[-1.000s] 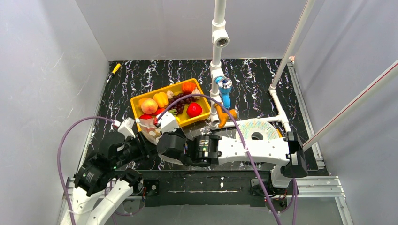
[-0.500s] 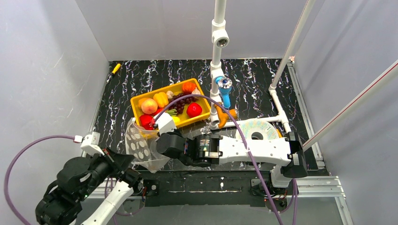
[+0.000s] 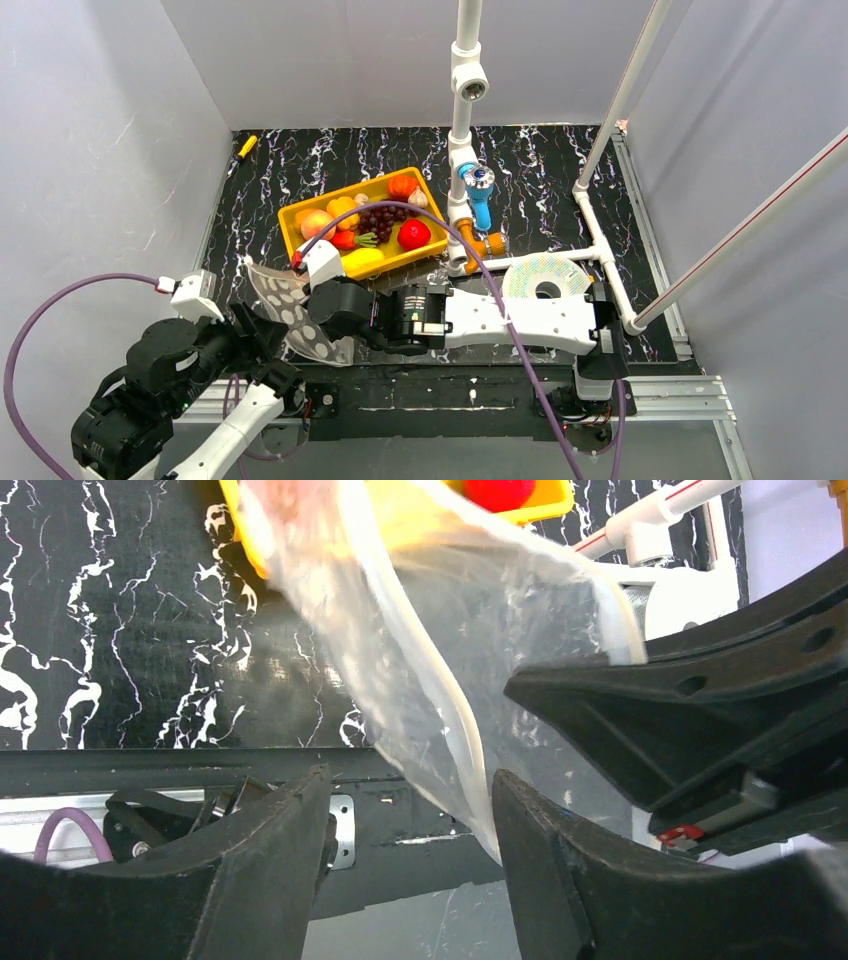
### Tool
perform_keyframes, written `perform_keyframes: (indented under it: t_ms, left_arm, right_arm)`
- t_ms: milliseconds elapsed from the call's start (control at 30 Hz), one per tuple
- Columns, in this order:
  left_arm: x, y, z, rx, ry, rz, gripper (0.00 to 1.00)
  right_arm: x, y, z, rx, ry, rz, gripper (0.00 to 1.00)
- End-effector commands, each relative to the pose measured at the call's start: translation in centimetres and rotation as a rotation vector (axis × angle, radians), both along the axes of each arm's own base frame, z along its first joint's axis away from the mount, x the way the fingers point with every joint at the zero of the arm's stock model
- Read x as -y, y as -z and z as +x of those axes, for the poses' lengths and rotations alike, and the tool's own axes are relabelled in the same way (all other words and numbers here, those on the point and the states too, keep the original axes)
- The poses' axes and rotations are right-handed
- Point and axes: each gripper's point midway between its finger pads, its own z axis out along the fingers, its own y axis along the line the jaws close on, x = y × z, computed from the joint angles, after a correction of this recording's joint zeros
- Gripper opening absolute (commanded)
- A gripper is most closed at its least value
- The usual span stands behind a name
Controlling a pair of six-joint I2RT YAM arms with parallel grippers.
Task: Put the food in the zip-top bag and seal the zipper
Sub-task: Open the zipper of the food storage bag at the center of the board.
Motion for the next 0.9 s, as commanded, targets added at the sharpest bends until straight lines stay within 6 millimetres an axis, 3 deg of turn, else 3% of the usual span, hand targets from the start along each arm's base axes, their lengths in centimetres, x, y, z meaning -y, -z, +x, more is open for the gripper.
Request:
perform_keyframes:
  t_ms: [0, 100, 200, 267, 333, 433, 500, 667, 767, 867]
  left_arm:
    - [-0.8, 0.2, 0.8, 0.001, -0.01, 0.084, 0.6]
    - [-1.8, 0.3, 1.0, -0.015, -0.03, 0.156, 0.48]
    - [-2.7, -0.5, 1.3, 0.003, -0.041, 0.219, 0.25]
    - [-3.3, -1.4, 1.4, 0.018, -0.054, 0.249, 0.2]
    - [-3.5, -2.2, 1.7, 0.02, -0.058, 0.268, 0.27]
    - [-3.4, -2.4, 1.8, 0.007, -0.057, 0.277, 0.49]
    - [-3.3, -2.0, 1.8, -0.002, -0.053, 0.273, 0.51]
    - [-4.1, -1.3, 1.7, 0.0, -0.088, 0.294, 0.27]
    - [-5.8, -1.9, 2.0, 0.017, -0.142, 0.375, 0.0]
    - [-7.6, -3.5, 2.7, 0.032, -0.197, 0.486, 0.0]
  right_arm:
    - [-1.5, -3.0, -0.6, -0.012, -0.028, 0.105, 0.01]
    - [-2.2, -3.4, -0.8, -0.011, -0.044, 0.127, 0.01]
    - [-3.0, -3.9, -0.8, -0.003, -0.06, 0.154, 0.01]
    - [-3.7, -4.6, -0.8, 0.0, -0.072, 0.184, 0.01]
    - [-4.2, -5.3, -0.5, 0.006, -0.07, 0.204, 0.01]
    - [-4.8, -6.1, 0.3, 0.016, -0.058, 0.221, 0.01]
    - [-5.1, -6.5, 0.6, 0.022, -0.057, 0.236, 0.01]
    - [-5.9, -7.1, 1.8, 0.034, -0.037, 0.267, 0.01]
    - [-6.6, -6.9, 2.6, 0.014, -0.047, 0.287, 0.01]
    - [-7.4, -5.7, 3.3, -0.014, -0.08, 0.291, 0.05]
